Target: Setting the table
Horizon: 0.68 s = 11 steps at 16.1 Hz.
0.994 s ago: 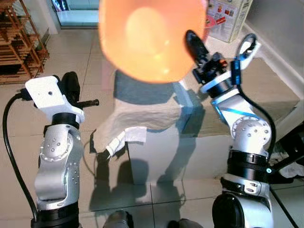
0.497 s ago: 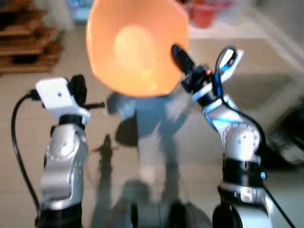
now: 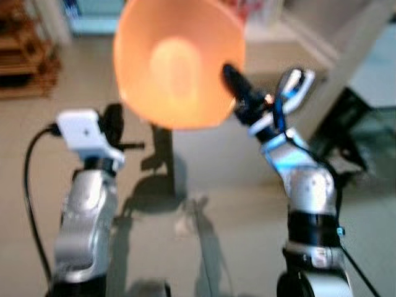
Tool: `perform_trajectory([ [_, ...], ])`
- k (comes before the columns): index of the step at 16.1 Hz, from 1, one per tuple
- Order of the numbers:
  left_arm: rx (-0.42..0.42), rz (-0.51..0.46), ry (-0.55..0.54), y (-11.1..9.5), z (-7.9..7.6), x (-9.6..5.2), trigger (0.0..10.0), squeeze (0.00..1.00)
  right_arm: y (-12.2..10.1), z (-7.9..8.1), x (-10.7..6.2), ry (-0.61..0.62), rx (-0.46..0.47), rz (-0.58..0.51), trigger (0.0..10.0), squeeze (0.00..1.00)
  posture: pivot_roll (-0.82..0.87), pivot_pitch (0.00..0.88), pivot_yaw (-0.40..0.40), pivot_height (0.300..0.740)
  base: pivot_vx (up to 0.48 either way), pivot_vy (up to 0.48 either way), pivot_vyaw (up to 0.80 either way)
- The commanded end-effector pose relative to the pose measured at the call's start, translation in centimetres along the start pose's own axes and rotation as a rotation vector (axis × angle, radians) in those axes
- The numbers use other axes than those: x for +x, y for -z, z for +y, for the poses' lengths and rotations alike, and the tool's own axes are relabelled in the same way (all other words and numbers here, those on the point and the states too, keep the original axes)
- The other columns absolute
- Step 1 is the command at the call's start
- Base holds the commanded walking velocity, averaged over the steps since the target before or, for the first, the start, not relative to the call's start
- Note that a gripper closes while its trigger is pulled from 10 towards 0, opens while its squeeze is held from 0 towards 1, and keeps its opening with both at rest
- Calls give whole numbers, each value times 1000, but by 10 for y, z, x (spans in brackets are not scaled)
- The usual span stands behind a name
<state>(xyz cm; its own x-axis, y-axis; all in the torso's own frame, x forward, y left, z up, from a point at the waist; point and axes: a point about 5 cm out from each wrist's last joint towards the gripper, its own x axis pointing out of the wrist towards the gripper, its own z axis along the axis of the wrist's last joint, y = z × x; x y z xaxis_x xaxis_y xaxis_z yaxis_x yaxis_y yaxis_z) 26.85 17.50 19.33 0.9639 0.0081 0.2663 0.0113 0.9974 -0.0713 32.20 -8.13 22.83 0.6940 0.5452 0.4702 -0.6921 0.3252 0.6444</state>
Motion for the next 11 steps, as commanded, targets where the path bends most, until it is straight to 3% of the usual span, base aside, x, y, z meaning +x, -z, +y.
perform_trajectory([
  [1, -6, 16, 30, 5, -7, -2, 10000, 0, 2, 7, 4, -33, 25, -38, 10000, 0, 3, 70, -21, 740, 0, -469, 0],
  [5, -13, 39, 54, 13, -12, -5, 10000, 0, 9, 2, 2, -5, -32, 4, 10000, 0, -2, 73, -12, 740, 0, -467, 0],
  [7, -16, 45, 61, 15, -12, -5, 10000, 0, 15, -5, 0, 52, -114, 41, 10000, 0, -5, 75, -8, 740, 0, -461, 0],
  [11, -20, 50, 71, 17, -15, -6, 10000, 0, 25, -21, -3, 151, -158, 109, 10000, 0, -4, 79, -8, 740, 0, -459, 758],
])
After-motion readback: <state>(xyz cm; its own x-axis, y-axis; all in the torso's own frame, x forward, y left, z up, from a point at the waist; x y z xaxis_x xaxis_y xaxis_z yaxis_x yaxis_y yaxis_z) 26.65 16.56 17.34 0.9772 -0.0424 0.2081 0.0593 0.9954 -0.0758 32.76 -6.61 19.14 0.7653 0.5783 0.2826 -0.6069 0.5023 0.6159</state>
